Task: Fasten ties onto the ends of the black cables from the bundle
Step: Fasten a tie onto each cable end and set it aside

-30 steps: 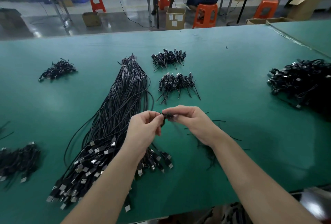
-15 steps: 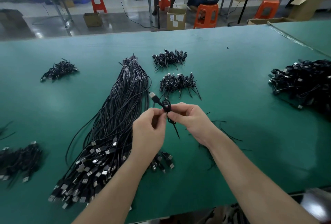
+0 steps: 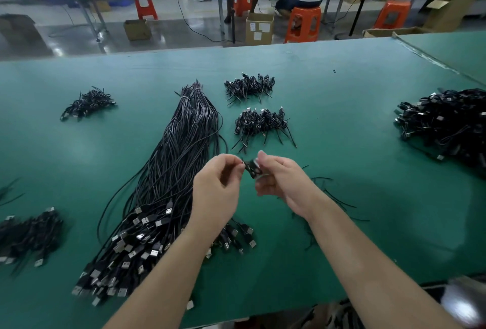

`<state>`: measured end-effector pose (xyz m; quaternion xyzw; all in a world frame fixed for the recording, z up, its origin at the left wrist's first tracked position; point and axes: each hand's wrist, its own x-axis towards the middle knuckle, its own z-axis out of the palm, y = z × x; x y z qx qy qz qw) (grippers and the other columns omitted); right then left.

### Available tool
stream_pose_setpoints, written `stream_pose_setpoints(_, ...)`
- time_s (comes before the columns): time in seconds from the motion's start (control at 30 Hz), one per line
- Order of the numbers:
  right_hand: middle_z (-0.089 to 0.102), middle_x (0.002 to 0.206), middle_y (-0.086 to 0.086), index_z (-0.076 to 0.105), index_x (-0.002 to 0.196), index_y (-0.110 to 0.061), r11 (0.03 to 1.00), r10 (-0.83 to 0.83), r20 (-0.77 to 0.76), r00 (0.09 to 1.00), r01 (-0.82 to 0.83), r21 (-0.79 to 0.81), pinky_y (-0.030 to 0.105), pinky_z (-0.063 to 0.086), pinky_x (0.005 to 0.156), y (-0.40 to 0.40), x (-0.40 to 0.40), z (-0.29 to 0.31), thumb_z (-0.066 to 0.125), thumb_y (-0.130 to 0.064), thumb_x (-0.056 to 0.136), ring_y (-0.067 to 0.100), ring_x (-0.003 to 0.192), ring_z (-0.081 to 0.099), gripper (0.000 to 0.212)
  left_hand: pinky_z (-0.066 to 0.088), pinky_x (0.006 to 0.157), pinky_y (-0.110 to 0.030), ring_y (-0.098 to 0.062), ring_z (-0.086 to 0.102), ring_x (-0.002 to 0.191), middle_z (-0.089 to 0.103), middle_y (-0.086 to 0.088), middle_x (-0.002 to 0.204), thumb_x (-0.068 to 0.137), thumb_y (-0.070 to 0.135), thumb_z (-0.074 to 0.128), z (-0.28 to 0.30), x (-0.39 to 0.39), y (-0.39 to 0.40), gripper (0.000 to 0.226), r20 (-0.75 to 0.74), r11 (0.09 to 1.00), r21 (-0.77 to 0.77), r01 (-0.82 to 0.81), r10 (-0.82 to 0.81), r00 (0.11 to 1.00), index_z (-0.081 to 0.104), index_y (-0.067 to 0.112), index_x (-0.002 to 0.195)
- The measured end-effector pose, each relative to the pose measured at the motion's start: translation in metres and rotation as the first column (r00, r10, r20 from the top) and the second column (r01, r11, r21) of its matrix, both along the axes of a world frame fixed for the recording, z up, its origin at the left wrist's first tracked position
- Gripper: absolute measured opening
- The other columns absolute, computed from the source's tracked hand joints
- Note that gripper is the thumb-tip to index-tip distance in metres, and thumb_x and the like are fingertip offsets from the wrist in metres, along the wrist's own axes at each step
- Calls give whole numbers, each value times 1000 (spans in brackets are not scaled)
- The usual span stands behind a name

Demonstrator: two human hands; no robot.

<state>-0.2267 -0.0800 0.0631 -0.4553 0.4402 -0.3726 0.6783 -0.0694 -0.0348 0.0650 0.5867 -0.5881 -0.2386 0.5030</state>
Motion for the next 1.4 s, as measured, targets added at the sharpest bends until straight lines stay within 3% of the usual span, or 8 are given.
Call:
stream_pose_setpoints(0.13, 59, 69, -2, 77, 91, -13, 997, 74, 12, 997, -74, -13, 26, 52, 59, 1, -2, -3, 66, -28, 96, 12, 62, 52, 20, 48, 67, -18, -8, 57, 76, 61, 7, 87, 93, 6, 69, -2, -2, 4, 6, 203, 981, -193, 31, 9, 979, 68, 11, 91)
stream_pose_setpoints(0.33, 66, 93, 18, 74, 107, -3, 992, 50, 63, 997, -42, -119, 28, 55, 70, 1, -1, -6, 65, -8, 96, 23, 77, 59, 16, 48, 68, -17, -10, 59, 79, 63, 8, 88, 93, 9, 70, -8, -7, 7, 6, 153, 979, -197, -53, 84, 985, 70, 14, 90)
stream_pose_setpoints(0.63, 67, 91, -5, 75, 103, -12, 899, -51, -182, 982, -34, -437, 21, 55, 82, 1, -1, -3, 71, 3, 88, 8, 80, 69, 22, 38, 45, -13, 1, 49, 46, 60, 16, 52, 94, 18, 69, -7, -8, -2, 16, -213, 972, 228, -58, 108, 971, 71, 19, 79)
stream_pose_setpoints(0.77, 61, 81, -25, 77, 101, -18, 834, -108, -314, 943, -86, -545, 12, 47, 74, 2, -3, -4, 74, -2, 87, -4, 76, 59, 21, 37, 49, -25, -9, 43, 49, 52, 15, 49, 94, 21, 70, -11, -2, -8, 18, -275, 935, 354, 24, 79, 958, 71, 17, 76)
stream_pose_setpoints(1.13, 73, 92, 14, 77, 101, -19, 915, -37, -274, 961, -78, -397, 44, 61, 85, 3, -8, -2, 70, -8, 92, 24, 78, 75, 16, 35, 47, -12, 1, 46, 47, 58, 19, 55, 97, 28, 67, -13, 3, -11, 19, -29, 969, 236, 71, -66, 997, 69, 25, 78)
stream_pose_setpoints(1.23, 67, 99, 9, 75, 108, -4, 880, -58, -248, 967, -68, -469, 34, 61, 85, 5, -4, -7, 68, 1, 91, 22, 83, 74, 19, 36, 47, -22, -6, 41, 46, 53, 11, 55, 100, 22, 62, -9, 6, -13, 22, -249, 888, 424, 181, -78, 965, 71, 11, 84)
stream_pose_setpoints(1.33, 67, 98, 4, 76, 104, -4, 826, -65, -255, 965, -92, -557, 27, 58, 88, 9, -4, -10, 68, 5, 90, 17, 90, 71, 19, 34, 43, -22, -10, 40, 51, 51, 1, 63, 102, 14, 56, -4, 10, -13, 22, -603, 740, 524, 422, -28, 797, 68, 0, 89)
stream_pose_setpoints(1.4, 67, 95, 0, 78, 101, -7, 811, -42, -258, 965, -118, -573, 25, 55, 88, 9, -4, -11, 66, 12, 89, 10, 91, 68, 26, 35, 42, -21, -10, 40, 51, 50, 0, 64, 102, 11, 56, -2, 12, -12, 18, -671, 691, 540, 480, 9, 741, 63, 4, 87)
